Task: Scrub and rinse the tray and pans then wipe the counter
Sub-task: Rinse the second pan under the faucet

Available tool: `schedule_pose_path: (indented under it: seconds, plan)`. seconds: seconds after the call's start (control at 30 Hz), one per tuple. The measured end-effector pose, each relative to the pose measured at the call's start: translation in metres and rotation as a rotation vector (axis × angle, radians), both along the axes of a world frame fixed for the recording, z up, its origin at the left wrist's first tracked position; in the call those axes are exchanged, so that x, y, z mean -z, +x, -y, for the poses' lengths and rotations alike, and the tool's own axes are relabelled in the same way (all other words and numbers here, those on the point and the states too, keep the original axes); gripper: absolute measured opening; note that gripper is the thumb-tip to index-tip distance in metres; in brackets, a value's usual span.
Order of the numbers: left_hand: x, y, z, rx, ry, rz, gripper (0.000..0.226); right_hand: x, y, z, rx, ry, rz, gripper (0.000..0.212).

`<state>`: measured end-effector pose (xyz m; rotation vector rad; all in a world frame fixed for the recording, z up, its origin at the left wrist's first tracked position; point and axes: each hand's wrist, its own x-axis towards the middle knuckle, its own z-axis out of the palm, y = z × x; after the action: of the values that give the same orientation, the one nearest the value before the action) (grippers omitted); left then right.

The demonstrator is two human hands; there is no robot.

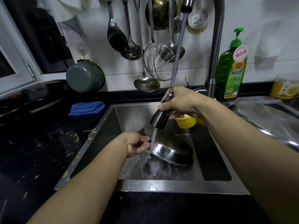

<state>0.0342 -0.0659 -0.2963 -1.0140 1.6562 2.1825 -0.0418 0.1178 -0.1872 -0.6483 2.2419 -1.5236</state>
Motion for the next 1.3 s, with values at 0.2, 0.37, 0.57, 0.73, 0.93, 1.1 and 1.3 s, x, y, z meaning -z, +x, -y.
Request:
schedule_pose_path:
  seconds: [0.2,0.37,0.57,0.73,0.93,1.1,1.3]
  plan:
    - [0.002,0.002,0.002,-0.114,0.076,-0.061,0.015,0.000,0.012,0.030,0.013,-0.160,0.019,0.030]
    - [0.018,0.006,0.008,-0.069,-0.020,0.031,0.027,0.002,0.007,0.010,0.117,0.062,-0.128,0.026]
    - [0.025,0.008,0.008,-0.061,-0.149,0.038,0.033,-0.008,0.002,-0.024,0.081,0.253,-0.135,0.027]
    - [0.026,0.007,0.008,-0.067,-0.187,0.063,0.035,-0.004,0.002,0.000,0.087,0.177,-0.141,0.029]
    - [0.036,0.007,0.015,-0.056,-0.164,0.087,0.033,0.006,-0.011,0.045,0.187,0.033,-0.183,0.028]
    - [0.038,0.006,0.017,0.002,-0.237,0.113,0.031,0.017,-0.027,0.051,0.371,0.097,-0.352,0.035]
    - [0.036,-0.004,0.016,0.011,-0.386,0.076,0.034,0.011,-0.035,0.013,0.372,0.394,-0.429,0.038]
